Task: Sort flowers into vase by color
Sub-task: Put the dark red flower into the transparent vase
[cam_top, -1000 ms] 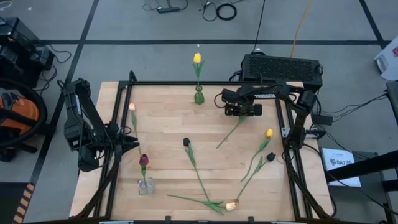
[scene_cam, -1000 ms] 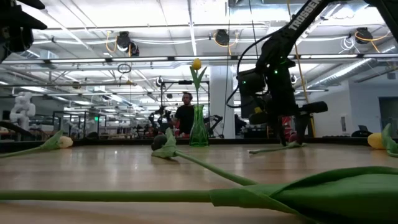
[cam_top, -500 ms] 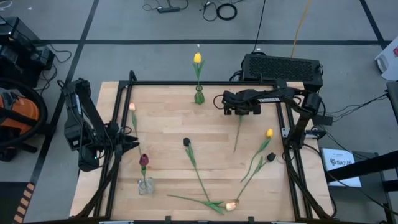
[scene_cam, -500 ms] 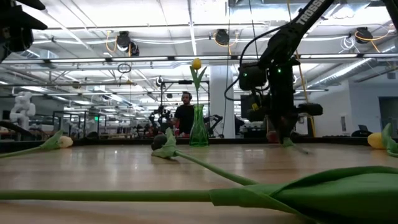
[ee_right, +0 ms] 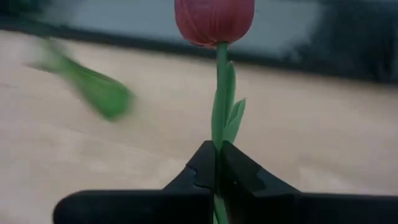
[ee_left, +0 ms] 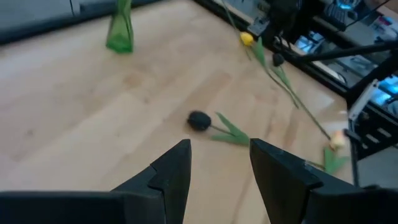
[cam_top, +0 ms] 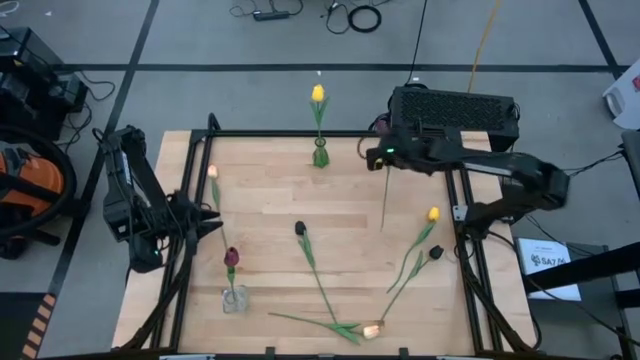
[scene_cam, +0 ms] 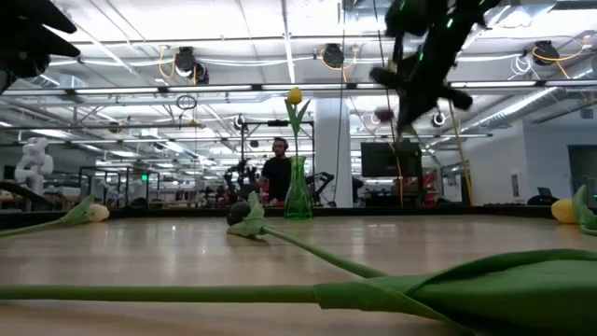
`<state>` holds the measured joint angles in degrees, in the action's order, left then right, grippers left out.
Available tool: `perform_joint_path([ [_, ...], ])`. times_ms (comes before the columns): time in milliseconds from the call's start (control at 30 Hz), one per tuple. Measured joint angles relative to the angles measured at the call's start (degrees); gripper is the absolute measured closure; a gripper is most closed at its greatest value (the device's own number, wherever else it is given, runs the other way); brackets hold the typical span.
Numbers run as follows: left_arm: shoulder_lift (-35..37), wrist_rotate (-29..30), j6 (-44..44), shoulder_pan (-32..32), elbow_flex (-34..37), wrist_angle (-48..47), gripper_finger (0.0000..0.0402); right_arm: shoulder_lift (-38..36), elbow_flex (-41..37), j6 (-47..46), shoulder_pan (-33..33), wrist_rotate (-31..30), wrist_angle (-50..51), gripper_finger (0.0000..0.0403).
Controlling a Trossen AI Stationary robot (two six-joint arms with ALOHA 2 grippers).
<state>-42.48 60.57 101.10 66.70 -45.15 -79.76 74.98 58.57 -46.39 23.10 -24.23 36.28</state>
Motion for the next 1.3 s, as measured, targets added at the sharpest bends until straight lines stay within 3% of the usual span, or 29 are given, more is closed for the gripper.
perform_joint_path([
  [233, 0.09, 8.67, -0.04, -0.04, 0.0, -3.67, 0.023, -14.03, 0.04, 22.92, -7.31, 0.52, -9.38, 0.0399],
  [400, 0.95, 20.15, -2.49, -0.06, 0.0, -5.17, 0.023, -19.29, 0.08, 25.46, -17.04, -0.1, -16.53, 0.0401],
  [533, 3.3, 20.54, -4.36, -0.95, 0.0, -5.22, 0.023, -18.33, 0.13, 24.8, -27.68, -7.71, -23.02, 0.0401],
  [767, 7.11, 17.56, -8.68, -0.3, 0.0, -1.08, 0.023, -8.79, 0.13, 24.79, -41.34, -23.15, -39.76, 0.0402],
  [1033, 8.91, 11.39, -37.12, 0.47, 0.0, 23.62, 0.023, 2.39, 0.13, 25.13, -45.85, -25.74, -57.75, 0.0403],
  [1300, 15.13, 4.97, -76.79, -3.49, -0.06, 56.69, 0.0231, 6.79, 0.13, 26.8, -46.92, -25.44, -65.81, 0.0403],
])
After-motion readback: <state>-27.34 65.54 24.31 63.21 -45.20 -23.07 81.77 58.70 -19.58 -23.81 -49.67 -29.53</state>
